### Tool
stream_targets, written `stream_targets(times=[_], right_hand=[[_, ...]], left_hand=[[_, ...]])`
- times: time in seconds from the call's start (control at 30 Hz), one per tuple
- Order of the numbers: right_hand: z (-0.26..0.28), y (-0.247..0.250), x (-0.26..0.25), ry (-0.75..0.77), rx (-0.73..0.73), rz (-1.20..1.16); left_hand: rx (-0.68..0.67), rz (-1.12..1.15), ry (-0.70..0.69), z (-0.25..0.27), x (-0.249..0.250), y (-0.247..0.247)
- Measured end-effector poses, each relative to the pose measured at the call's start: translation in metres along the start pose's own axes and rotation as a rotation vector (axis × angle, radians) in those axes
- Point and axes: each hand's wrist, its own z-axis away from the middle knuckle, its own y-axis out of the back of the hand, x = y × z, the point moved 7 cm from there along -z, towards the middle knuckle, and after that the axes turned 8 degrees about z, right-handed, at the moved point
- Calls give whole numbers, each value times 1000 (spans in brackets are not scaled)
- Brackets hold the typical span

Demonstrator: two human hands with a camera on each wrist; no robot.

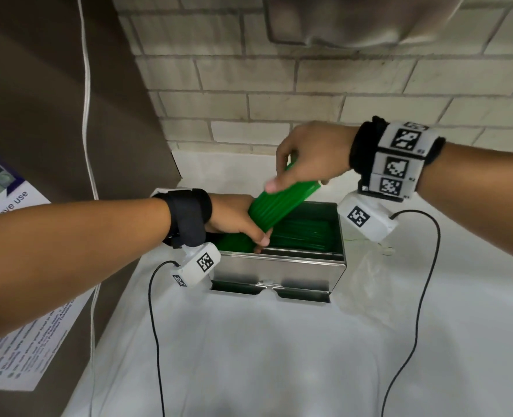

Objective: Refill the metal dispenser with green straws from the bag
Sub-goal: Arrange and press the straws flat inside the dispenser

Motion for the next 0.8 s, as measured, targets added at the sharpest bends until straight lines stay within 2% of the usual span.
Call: stream_targets(times=[0.07,0.17,0.3,0.37,0.5,0.67,0.73,0.8], right_hand=[[2,13,5,-13,194,-267],[6,28,8,8,472,-468],[20,55,9,51,685,-629],[23,63,7,74,718,-621],[26,59,-7,70,776,-462],[15,29,-23,120,672,-348],[16,32,-16,149,708,-505],[22,41,5,145,821,-886]], left_hand=[[29,55,-30,4,8,4],[80,88,-99,9,25,5],[151,128,-225,20,53,12],[194,154,-263,25,60,19],[218,165,-276,26,63,18],[271,190,-262,23,55,17],[312,184,-267,27,51,22],[416,301,-335,35,49,37]])
